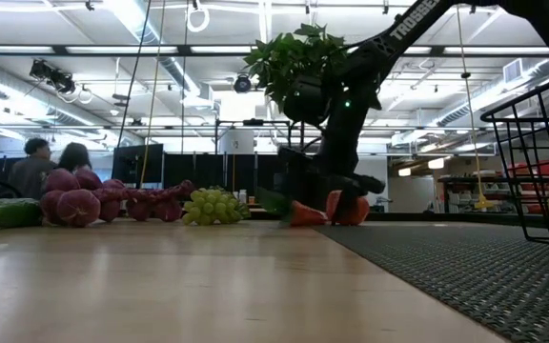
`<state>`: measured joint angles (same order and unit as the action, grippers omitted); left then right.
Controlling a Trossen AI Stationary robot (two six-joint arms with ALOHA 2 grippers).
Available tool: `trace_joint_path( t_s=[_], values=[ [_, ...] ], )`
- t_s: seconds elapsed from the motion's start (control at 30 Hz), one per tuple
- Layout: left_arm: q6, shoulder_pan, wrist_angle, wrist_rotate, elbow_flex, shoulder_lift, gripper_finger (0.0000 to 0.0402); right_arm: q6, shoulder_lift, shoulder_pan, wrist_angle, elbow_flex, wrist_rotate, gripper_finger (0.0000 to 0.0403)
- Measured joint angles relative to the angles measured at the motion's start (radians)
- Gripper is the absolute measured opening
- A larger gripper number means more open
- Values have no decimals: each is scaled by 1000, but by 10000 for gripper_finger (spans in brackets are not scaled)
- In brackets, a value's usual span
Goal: Build produce basket
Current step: Put the carrot into the black wire basket
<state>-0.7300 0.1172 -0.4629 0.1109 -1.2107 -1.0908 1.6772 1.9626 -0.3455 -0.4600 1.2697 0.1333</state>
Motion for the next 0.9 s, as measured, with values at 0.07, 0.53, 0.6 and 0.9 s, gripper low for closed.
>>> trace_joint_path(
  t_s=[0.07, 0.53, 0.6, 0.9],
  values=[
    [-7, 0, 8, 0, 0, 0, 80, -6, 11, 1, 20, 2, -20, 346],
    [16, 0, -15, 1, 0, 0, 79, -78, 23, 13, 17, 2, -38, 248],
    [17, 0, -15, 1, 0, 0, 80, -95, 22, 13, 5, 1, -46, 211],
    [40, 0, -16, 1, 0, 0, 80, -148, 3, 18, 23, -2, -105, 131]
  ],
)
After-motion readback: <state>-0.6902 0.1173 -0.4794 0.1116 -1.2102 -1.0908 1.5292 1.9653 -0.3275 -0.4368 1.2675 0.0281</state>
